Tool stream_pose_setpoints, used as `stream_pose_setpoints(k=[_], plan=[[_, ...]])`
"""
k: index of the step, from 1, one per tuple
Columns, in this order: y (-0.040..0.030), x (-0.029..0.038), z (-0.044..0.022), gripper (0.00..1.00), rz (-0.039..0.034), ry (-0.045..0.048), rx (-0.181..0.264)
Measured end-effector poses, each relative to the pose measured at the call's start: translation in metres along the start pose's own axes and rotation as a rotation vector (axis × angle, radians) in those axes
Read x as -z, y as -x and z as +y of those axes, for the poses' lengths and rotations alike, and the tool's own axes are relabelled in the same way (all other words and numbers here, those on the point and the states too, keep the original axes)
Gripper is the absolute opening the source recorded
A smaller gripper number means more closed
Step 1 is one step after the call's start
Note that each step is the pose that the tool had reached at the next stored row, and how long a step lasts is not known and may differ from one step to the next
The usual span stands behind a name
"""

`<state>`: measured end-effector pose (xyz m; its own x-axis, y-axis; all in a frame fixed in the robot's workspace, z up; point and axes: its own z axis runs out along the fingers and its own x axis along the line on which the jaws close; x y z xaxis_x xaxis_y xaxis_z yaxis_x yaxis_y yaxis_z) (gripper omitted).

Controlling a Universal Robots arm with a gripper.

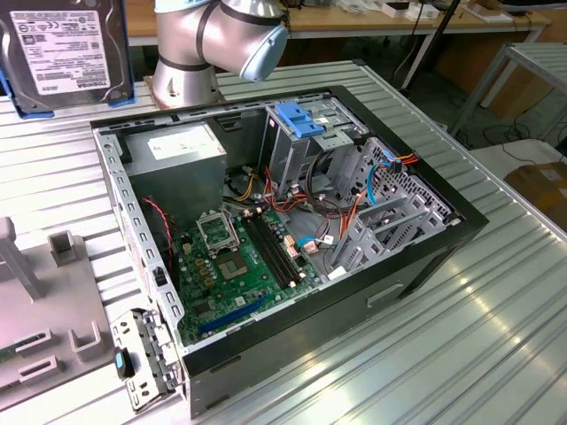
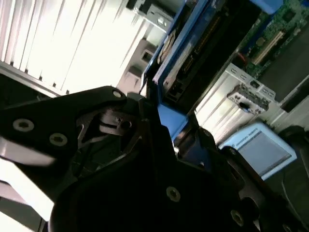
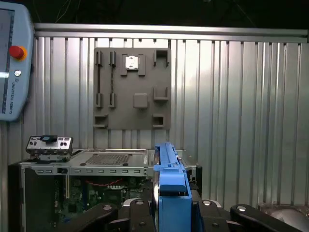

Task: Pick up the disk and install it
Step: 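Pick up the disk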

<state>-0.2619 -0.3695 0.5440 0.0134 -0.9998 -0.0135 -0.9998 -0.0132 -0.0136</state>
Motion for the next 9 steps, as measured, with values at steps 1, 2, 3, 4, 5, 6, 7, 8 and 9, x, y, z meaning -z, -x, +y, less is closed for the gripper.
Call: stream_pose_setpoints(k=[1,2,3,4,5,6,7,8,9], plan=[[-0.0003,-0.0002,-0.0109,0.37,0.0001,0.0001,0.000],[-0.0005,-0.0007,-0.0270,0.37,0.0000,0.0000,0.000],[-0.0008,-0.0010,-0.0403,0.37,0.0000,0.0000,0.000],[-0.0010,-0.0013,-0.0518,0.37,0.0001,0.0000,0.000],[-0.0013,-0.0017,-0.0661,0.37,0.0000,0.0000,0.000],[-0.0015,-0.0018,-0.0732,0.37,0.0001,0.0001,0.000],[-0.0016,-0.0020,-0.0771,0.37,0.0000,0.0000,0.000],[-0.0018,-0.0021,-0.0815,0.37,0.0000,0.0000,0.000],[-0.0024,-0.0026,-0.0952,0.37,-0.0001,-0.0001,0.000]])
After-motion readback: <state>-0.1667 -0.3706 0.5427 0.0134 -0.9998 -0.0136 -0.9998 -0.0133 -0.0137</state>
